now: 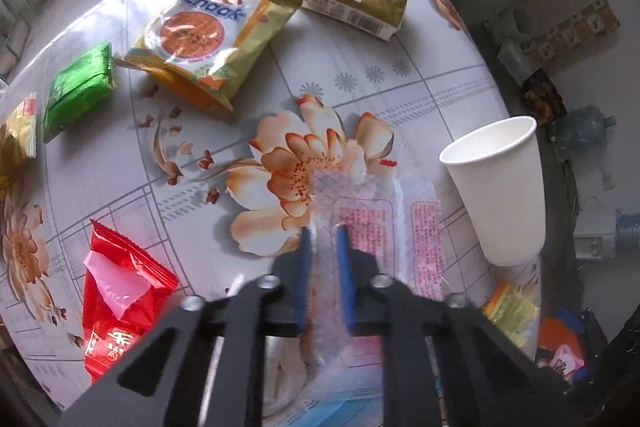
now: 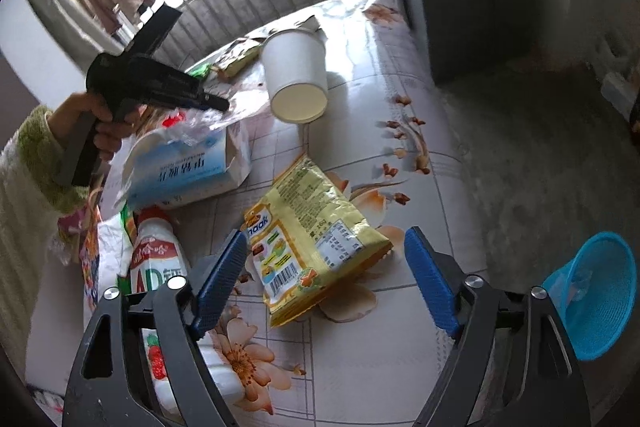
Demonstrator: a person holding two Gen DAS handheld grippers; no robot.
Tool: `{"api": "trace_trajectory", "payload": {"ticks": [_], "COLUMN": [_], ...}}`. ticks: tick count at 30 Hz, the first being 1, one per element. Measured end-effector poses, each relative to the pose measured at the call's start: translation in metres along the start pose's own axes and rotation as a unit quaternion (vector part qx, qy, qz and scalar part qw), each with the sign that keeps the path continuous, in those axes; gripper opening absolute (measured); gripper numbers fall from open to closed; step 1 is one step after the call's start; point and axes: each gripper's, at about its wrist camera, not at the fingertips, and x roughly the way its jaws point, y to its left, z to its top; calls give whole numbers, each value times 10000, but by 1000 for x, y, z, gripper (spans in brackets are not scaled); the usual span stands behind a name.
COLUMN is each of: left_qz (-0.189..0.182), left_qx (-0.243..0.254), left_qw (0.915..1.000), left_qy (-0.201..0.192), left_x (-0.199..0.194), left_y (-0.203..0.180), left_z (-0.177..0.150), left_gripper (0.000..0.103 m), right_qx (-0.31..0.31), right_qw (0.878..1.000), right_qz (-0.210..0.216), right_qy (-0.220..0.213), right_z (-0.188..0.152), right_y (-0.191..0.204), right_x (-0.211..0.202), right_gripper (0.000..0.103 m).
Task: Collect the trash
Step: 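Grasp the clear printed wrapper with the left tool while the right tool grasps the yellow snack bag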
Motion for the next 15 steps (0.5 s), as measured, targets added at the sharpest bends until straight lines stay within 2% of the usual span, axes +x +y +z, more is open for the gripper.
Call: {"api": "trace_trajectory", "payload": {"ticks": [8, 15], "left_qz": [-162, -108], "left_qx": [16, 148], "left_qw": [9989, 9944], "left_qy": [-444, -1037], "left_x": [-22, -70], "left_y": [10, 23], "left_z": [-6, -17], "left_gripper": [3, 2], "right_qx": [-335, -701], "right_qw": [9988, 9952], "right_qz": [-288, -572], "right_qy": [231, 368], "right_z": [0, -7], "right_y": [2, 7], "right_x": [19, 38], "right_gripper": [81, 81]}}
